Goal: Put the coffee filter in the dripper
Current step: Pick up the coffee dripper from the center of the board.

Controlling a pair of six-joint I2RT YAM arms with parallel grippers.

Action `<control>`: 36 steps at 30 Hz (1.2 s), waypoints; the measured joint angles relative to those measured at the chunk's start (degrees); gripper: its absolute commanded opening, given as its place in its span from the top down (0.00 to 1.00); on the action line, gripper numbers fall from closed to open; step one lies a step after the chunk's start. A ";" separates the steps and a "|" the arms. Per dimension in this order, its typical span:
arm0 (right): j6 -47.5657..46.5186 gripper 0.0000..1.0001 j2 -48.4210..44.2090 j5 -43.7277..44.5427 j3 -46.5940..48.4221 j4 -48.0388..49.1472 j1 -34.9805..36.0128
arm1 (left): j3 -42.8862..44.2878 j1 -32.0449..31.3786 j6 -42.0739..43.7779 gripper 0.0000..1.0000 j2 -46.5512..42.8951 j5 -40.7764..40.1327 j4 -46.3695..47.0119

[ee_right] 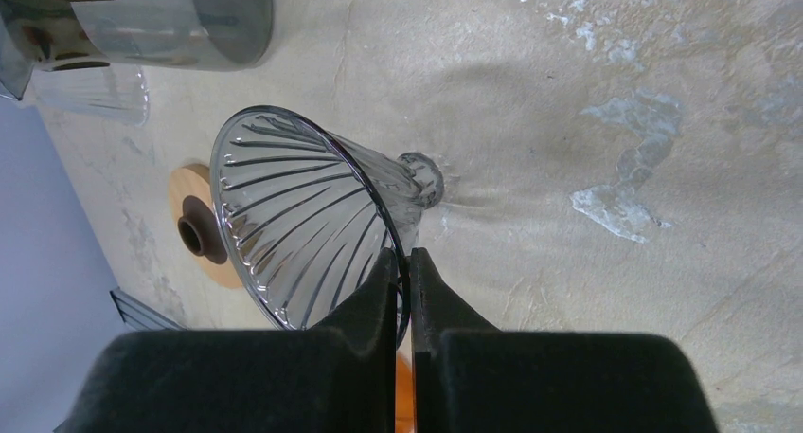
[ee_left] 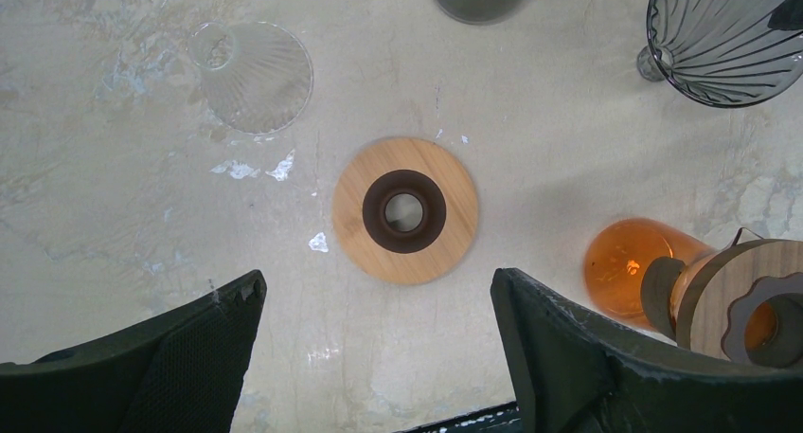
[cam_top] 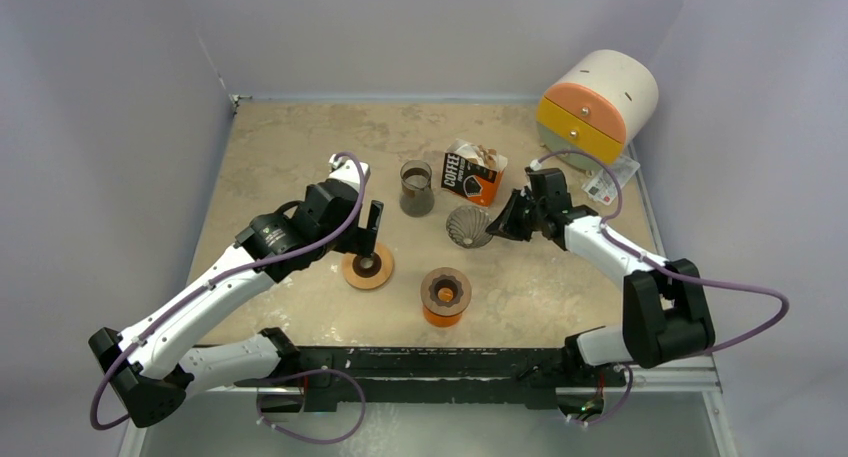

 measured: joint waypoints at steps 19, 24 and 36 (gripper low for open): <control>-3.87 1.00 -16.17 0.20 5.03 -11.56 0.00 | 5.05 0.00 -1.79 0.06 0.85 7.02 0.00; -4.04 1.00 -19.98 0.07 8.85 -15.50 0.24 | 12.20 0.00 -4.28 0.08 2.19 14.56 0.26; -1.38 1.00 -23.76 2.84 16.28 -20.22 12.28 | 16.94 0.00 -12.44 0.20 6.56 26.97 0.31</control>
